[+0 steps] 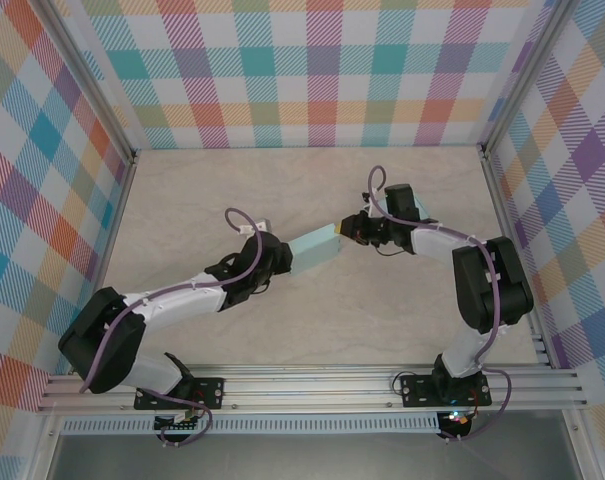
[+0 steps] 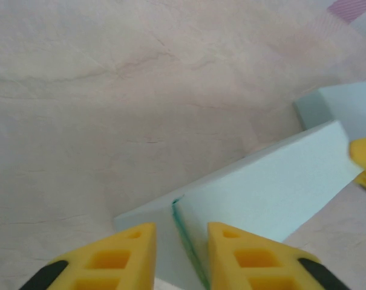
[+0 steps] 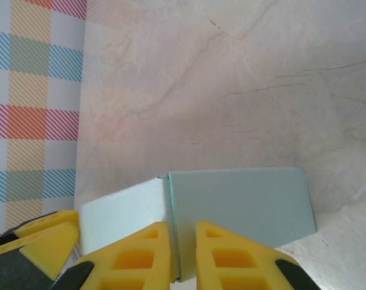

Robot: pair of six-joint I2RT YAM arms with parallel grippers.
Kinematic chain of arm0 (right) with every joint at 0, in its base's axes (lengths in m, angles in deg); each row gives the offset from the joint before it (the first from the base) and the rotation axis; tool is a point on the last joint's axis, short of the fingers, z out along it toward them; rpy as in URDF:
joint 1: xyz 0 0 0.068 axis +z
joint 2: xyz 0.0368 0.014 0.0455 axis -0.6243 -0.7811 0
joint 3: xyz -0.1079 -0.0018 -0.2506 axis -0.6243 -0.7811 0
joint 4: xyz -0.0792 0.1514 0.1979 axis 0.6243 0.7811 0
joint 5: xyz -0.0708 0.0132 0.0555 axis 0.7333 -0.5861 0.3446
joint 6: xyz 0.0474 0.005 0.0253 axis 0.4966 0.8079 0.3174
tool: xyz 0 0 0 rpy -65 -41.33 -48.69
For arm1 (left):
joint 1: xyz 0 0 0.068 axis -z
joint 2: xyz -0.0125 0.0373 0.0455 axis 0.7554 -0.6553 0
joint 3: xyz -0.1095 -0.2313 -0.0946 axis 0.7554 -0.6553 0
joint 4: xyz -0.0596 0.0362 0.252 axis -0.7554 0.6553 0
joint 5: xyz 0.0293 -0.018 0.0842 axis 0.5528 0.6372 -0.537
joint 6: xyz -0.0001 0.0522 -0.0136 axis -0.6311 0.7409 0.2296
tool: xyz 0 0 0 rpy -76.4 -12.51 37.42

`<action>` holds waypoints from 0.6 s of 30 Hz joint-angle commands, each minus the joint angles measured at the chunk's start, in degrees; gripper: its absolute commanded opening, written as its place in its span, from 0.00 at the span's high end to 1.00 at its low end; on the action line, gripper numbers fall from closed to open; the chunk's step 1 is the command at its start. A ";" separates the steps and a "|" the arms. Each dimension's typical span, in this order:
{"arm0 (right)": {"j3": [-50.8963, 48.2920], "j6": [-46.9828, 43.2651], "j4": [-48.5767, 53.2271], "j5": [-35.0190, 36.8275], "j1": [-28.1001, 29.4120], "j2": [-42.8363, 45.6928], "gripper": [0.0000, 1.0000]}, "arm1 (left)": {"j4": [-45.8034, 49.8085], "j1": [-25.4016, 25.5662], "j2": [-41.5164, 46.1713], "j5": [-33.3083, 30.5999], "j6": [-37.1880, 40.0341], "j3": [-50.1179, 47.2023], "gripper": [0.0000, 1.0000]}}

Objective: Fold the paper box

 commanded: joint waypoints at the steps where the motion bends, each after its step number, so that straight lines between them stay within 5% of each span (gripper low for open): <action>1: -0.47 -1.65 11.95 6.70 0.41 -1.86 0.87 | 10.30 -0.47 2.78 -3.88 7.67 2.59 0.65; 5: 1.38 -2.18 13.87 7.22 1.03 -1.51 0.85 | 11.15 -0.93 4.96 -4.72 15.94 5.88 0.49; 11: 3.50 -2.96 15.85 7.35 1.60 -0.93 0.80 | 9.59 -1.94 5.19 4.13 35.53 9.33 0.17; 18: 6.98 -4.01 18.90 6.73 1.97 -0.25 0.59 | 9.71 -2.18 0.22 15.78 63.24 13.01 0.12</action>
